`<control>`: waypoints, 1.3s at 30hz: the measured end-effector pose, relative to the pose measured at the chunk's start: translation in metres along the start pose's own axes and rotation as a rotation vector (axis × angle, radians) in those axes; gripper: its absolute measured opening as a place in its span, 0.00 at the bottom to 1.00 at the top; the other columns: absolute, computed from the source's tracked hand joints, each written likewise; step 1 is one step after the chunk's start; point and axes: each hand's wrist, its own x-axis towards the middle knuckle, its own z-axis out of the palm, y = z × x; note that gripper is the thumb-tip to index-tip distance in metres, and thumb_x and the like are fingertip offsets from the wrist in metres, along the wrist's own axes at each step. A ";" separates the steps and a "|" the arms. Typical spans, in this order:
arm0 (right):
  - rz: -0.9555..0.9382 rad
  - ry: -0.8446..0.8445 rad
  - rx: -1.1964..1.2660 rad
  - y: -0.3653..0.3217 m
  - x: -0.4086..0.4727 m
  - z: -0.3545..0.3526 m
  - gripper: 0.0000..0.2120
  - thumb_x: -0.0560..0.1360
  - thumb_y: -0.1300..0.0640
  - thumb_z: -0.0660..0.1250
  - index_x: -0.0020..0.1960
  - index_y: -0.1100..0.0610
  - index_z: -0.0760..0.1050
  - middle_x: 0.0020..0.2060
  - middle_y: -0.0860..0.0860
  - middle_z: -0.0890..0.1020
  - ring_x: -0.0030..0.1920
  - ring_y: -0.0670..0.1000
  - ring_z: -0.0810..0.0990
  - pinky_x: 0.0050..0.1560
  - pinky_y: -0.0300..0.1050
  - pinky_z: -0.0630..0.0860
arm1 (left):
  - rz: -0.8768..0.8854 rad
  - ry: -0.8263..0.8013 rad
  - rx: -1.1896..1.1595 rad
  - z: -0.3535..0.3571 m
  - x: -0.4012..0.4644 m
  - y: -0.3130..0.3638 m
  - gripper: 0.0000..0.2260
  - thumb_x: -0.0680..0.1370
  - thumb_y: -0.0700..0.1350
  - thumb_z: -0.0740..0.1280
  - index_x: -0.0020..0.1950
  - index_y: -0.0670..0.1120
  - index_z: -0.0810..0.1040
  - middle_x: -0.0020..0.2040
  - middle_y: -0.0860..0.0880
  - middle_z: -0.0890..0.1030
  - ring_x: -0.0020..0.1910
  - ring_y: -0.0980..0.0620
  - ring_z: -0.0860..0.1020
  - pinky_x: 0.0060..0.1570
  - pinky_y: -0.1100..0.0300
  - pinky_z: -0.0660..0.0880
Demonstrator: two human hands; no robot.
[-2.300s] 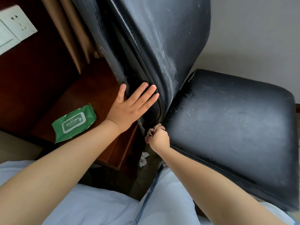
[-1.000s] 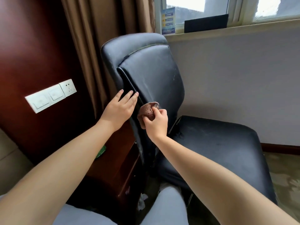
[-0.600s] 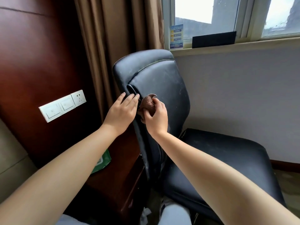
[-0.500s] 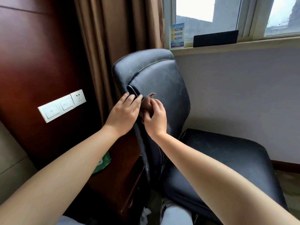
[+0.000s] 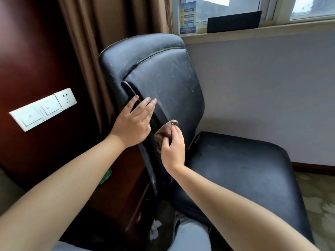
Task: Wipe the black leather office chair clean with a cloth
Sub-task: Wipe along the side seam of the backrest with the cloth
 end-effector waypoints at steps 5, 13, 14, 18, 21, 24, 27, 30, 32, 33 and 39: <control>-0.126 -0.034 0.017 -0.020 0.021 0.005 0.24 0.75 0.68 0.59 0.71 0.59 0.67 0.69 0.53 0.68 0.70 0.50 0.65 0.72 0.44 0.59 | -0.015 -0.001 0.024 0.003 -0.002 0.003 0.21 0.76 0.40 0.55 0.66 0.34 0.73 0.68 0.41 0.74 0.67 0.43 0.73 0.69 0.43 0.61; 0.165 0.005 0.075 0.062 -0.022 0.003 0.16 0.74 0.63 0.53 0.54 0.49 0.73 0.51 0.38 0.73 0.56 0.52 0.75 0.60 0.50 0.73 | 0.100 0.049 0.044 0.013 -0.017 0.016 0.20 0.78 0.41 0.55 0.68 0.39 0.73 0.71 0.43 0.71 0.69 0.42 0.68 0.70 0.42 0.61; 0.184 0.016 0.110 0.061 -0.020 0.003 0.15 0.73 0.59 0.53 0.51 0.44 0.72 0.50 0.39 0.74 0.54 0.53 0.76 0.58 0.56 0.75 | 0.118 0.050 0.044 0.014 -0.018 0.019 0.20 0.78 0.41 0.54 0.67 0.39 0.73 0.71 0.43 0.71 0.70 0.42 0.68 0.70 0.41 0.61; 0.066 0.010 0.117 0.042 0.006 0.003 0.21 0.74 0.61 0.54 0.66 0.52 0.71 0.64 0.49 0.72 0.64 0.50 0.71 0.68 0.52 0.67 | 0.141 0.049 0.050 0.019 -0.021 0.027 0.20 0.78 0.42 0.54 0.68 0.39 0.73 0.70 0.43 0.72 0.70 0.42 0.66 0.70 0.40 0.61; 0.039 0.004 0.120 0.041 0.026 0.001 0.19 0.73 0.63 0.54 0.60 0.59 0.75 0.59 0.47 0.74 0.60 0.47 0.73 0.64 0.48 0.70 | 0.149 0.064 0.037 0.023 -0.021 0.029 0.19 0.78 0.42 0.55 0.66 0.40 0.75 0.68 0.44 0.74 0.70 0.42 0.67 0.70 0.39 0.60; 0.240 0.014 0.203 0.056 0.021 -0.002 0.12 0.76 0.60 0.53 0.48 0.53 0.75 0.47 0.44 0.76 0.45 0.46 0.76 0.48 0.50 0.79 | 0.135 0.083 0.022 0.028 -0.023 0.034 0.19 0.77 0.41 0.57 0.65 0.40 0.77 0.67 0.44 0.76 0.69 0.42 0.68 0.70 0.39 0.60; 0.547 0.016 0.347 0.076 -0.009 -0.001 0.12 0.81 0.60 0.51 0.43 0.56 0.71 0.35 0.47 0.72 0.33 0.45 0.70 0.34 0.41 0.75 | 0.145 0.074 -0.006 0.031 -0.026 0.043 0.19 0.77 0.41 0.57 0.65 0.40 0.77 0.67 0.45 0.76 0.69 0.42 0.67 0.70 0.38 0.57; 0.820 0.034 0.532 0.091 -0.028 0.007 0.15 0.80 0.65 0.50 0.39 0.55 0.68 0.31 0.49 0.67 0.30 0.47 0.62 0.29 0.38 0.68 | 0.149 0.053 -0.022 0.032 -0.030 0.051 0.19 0.77 0.42 0.57 0.65 0.41 0.77 0.67 0.45 0.76 0.70 0.41 0.67 0.71 0.38 0.55; 0.920 0.077 0.597 0.094 -0.026 0.010 0.17 0.79 0.66 0.49 0.35 0.55 0.66 0.28 0.49 0.66 0.28 0.48 0.58 0.25 0.38 0.63 | 0.152 0.041 -0.021 0.032 -0.031 0.053 0.19 0.78 0.42 0.57 0.66 0.41 0.76 0.67 0.45 0.75 0.70 0.41 0.67 0.71 0.38 0.55; 0.951 0.094 0.607 0.096 -0.023 0.012 0.17 0.78 0.67 0.49 0.34 0.55 0.65 0.28 0.49 0.65 0.27 0.49 0.58 0.23 0.38 0.61 | 0.154 0.039 -0.020 0.033 -0.031 0.052 0.19 0.78 0.42 0.57 0.66 0.41 0.76 0.68 0.45 0.75 0.70 0.41 0.67 0.71 0.38 0.54; 1.116 0.090 0.687 0.107 -0.032 0.021 0.17 0.79 0.67 0.47 0.36 0.55 0.65 0.31 0.49 0.64 0.27 0.46 0.61 0.25 0.32 0.62 | 0.159 0.048 -0.036 0.032 -0.032 0.053 0.18 0.77 0.42 0.58 0.65 0.40 0.76 0.67 0.45 0.75 0.70 0.41 0.68 0.71 0.38 0.54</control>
